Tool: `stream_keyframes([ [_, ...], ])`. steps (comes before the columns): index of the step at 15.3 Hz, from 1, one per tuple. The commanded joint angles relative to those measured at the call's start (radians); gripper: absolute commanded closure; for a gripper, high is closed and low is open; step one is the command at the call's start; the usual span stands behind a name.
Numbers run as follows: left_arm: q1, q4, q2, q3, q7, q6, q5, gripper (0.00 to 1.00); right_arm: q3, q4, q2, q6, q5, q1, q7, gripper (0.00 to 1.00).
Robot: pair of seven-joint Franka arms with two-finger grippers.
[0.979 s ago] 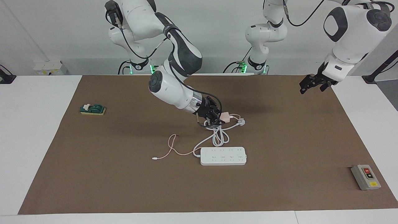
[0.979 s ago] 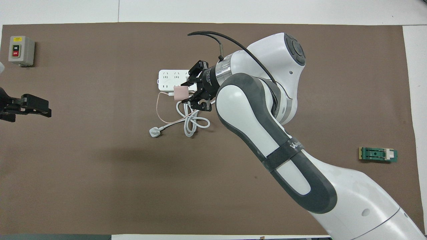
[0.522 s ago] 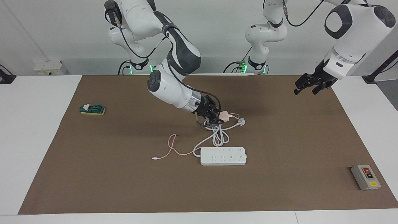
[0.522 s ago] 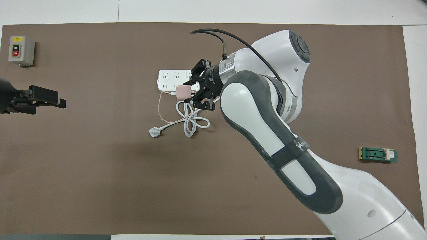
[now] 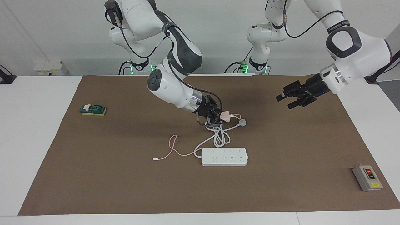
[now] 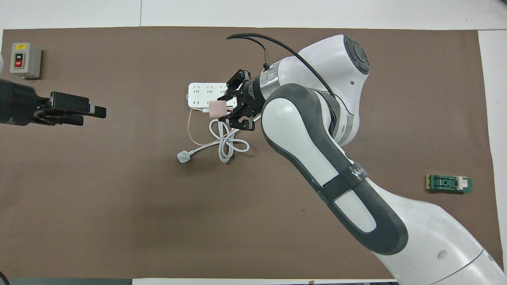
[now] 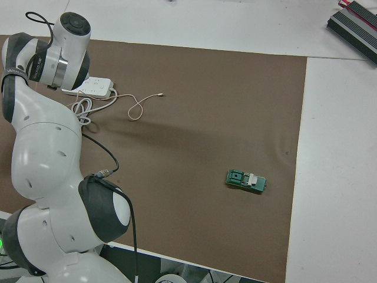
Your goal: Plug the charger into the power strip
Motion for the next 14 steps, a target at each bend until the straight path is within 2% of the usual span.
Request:
stream_keyframes([
  [1, 0.005, -0.021, 0.063, -0.009, 0.036, 0.01, -0.175, 0.0, 0.007, 0.0, -0.013, -0.015, -0.026, -0.008, 0.035, 1.0],
  [3, 0.005, -0.019, 0.117, -0.012, 0.045, -0.01, -0.301, 0.0, 0.007, 0.0, -0.013, -0.012, -0.026, -0.007, 0.035, 1.0],
  [6, 0.01, 0.022, 0.213, -0.052, 0.117, -0.027, -0.423, 0.0, 0.007, 0.0, -0.013, -0.005, -0.026, -0.002, 0.035, 1.0],
  [7, 0.008, 0.028, 0.227, -0.058, 0.116, -0.033, -0.491, 0.0, 0.007, 0.0, -0.013, -0.003, -0.026, -0.001, 0.035, 1.0],
  [10, -0.013, 0.013, 0.236, -0.077, 0.116, -0.03, -0.592, 0.0, 0.007, 0.0, -0.013, -0.003, -0.026, -0.001, 0.036, 1.0],
  [14, -0.042, 0.005, 0.263, -0.08, 0.135, -0.074, -0.61, 0.0, 0.007, 0.0, -0.013, -0.003, -0.026, 0.001, 0.036, 1.0],
])
